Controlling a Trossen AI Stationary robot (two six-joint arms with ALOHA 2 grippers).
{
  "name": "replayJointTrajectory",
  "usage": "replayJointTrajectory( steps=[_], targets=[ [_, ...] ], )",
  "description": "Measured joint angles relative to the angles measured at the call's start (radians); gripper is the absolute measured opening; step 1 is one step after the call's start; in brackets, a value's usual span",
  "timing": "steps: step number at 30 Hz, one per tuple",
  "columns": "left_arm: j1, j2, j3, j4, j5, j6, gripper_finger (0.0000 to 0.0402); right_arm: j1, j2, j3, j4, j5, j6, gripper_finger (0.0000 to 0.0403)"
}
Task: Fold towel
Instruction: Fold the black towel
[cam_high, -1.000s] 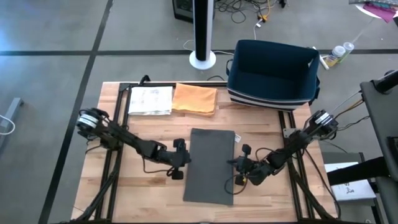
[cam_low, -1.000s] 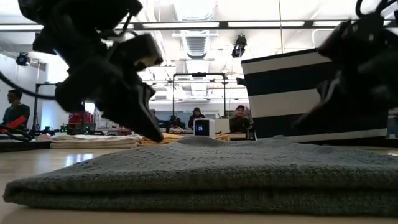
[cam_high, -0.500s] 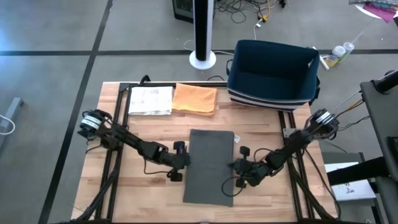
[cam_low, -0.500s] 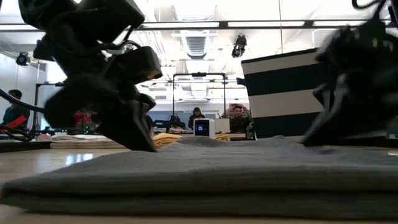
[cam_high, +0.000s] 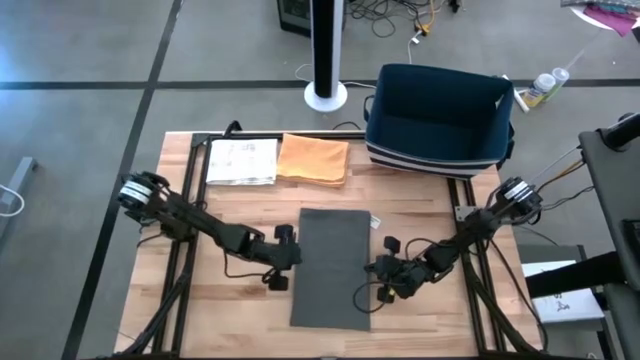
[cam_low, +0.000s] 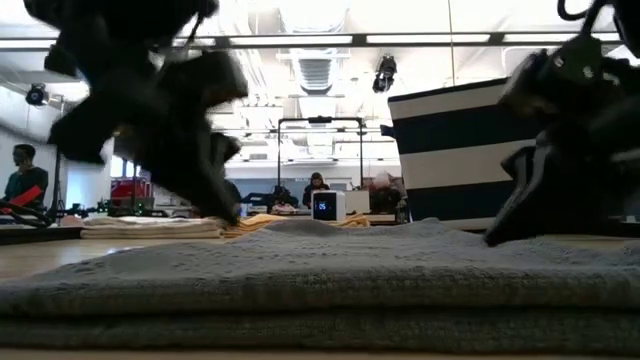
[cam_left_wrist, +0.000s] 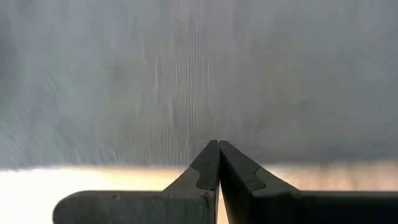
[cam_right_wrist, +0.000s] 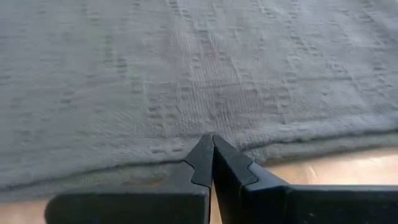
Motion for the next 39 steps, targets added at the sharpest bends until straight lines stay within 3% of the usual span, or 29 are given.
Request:
replayJointTrajectory(
  steps=[7, 12, 17, 25, 32, 39],
  targets=[
    [0.000, 0.042, -0.003, 0.021, 0.016, -0.008, 0.0000, -0.002, -0.077, -0.001, -0.137, -0.020, -0.020, 0.0002],
    [0.004, 0.027, 0.011, -0.008, 0.016, -0.010, 0.0000, -0.002, -0.139, 0.009, -0.117, 0.005, -0.078, 0.0002],
    [0.004, 0.021, 0.036, -0.018, 0.020, -0.012, 0.0000, -0.024, -0.092, 0.005, -0.068, 0.023, -0.107, 0.0002],
    [0.000, 0.014, 0.069, -0.043, 0.080, -0.079, 0.0000, -0.041, 0.013, 0.010, -0.035, -0.042, -0.071, 0.0002],
    [-0.001, 0.072, 0.038, -0.013, 0.057, -0.088, 0.0000, -0.041, -0.047, 0.021, -0.084, -0.084, -0.130, 0.0002],
    [-0.001, 0.075, 0.035, -0.015, 0.061, -0.092, 0.0000, -0.041, -0.052, 0.027, -0.062, -0.056, -0.124, 0.0002]
  ],
)
